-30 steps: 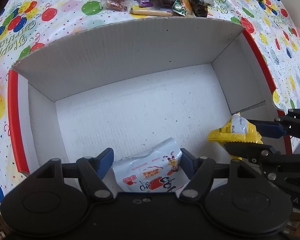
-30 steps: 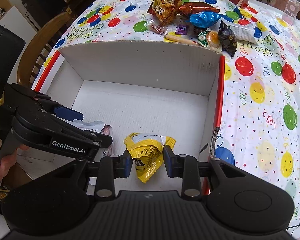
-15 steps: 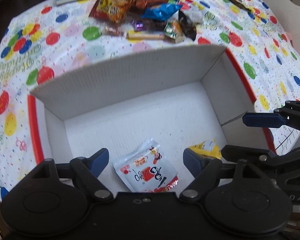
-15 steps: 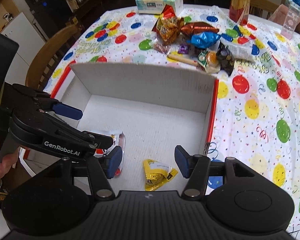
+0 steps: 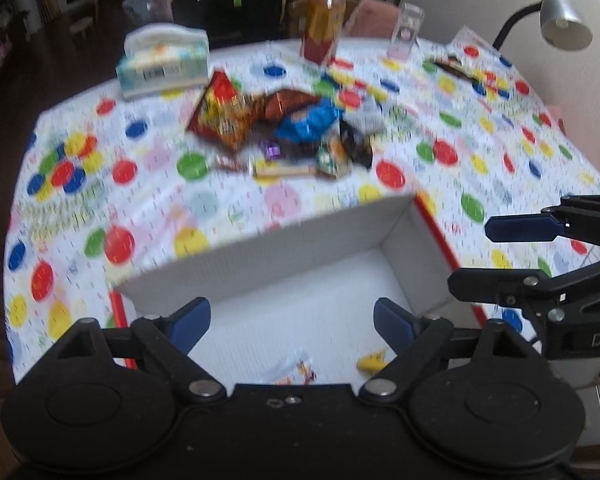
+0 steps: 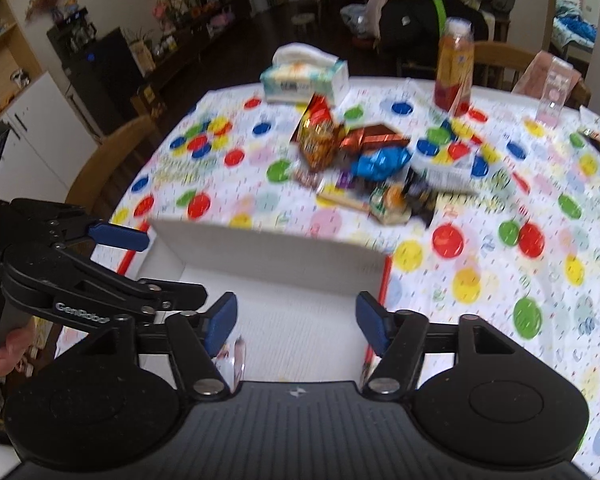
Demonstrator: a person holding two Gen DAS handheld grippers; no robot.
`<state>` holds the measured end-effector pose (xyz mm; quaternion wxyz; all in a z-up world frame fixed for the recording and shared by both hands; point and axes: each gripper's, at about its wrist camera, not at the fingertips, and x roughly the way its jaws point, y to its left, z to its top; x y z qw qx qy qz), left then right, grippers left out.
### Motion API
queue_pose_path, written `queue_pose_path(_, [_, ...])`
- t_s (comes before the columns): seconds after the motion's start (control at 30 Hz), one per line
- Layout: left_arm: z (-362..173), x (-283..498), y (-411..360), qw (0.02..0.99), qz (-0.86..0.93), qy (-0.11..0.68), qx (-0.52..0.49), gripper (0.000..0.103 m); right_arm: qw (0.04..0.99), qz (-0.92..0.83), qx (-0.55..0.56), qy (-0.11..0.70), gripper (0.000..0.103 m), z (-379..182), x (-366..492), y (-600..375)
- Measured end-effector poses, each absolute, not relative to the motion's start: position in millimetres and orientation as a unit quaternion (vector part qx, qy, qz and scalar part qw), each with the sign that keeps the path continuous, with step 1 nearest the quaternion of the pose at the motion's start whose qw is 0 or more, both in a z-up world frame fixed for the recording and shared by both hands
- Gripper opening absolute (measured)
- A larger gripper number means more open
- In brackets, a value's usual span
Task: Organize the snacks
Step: 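Grasp the red-yellow chip bag with the left gripper while the right reaches the dark cookie packet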
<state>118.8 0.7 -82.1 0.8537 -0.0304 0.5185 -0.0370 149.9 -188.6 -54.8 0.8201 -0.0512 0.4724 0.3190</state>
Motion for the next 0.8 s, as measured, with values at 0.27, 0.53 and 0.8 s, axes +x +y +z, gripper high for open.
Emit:
queue_pose_path(0.27, [-47.8, 145.3, 9.4, 0.887, -0.015, 0.459, -0.042, 0.103, 0.844, 0.308, -0.039, 0.438, 0.079, -32.3, 187.2, -200.3])
queue_pose_path(0.53, [-41.8, 192.0, 17.5, 0.898, 0.023, 0.431, -0.082, 0.103, 0.855, 0.292, -0.033, 0.427, 0.082, -35.9, 242.3, -214.6])
queue_pose_path(0.8, [-52.2, 254.1, 32.5, 0.892, 0.078, 0.432, -0.109, 0.103, 0.844, 0.307, -0.063, 0.435, 0.082, -66.8, 289.8, -222.0])
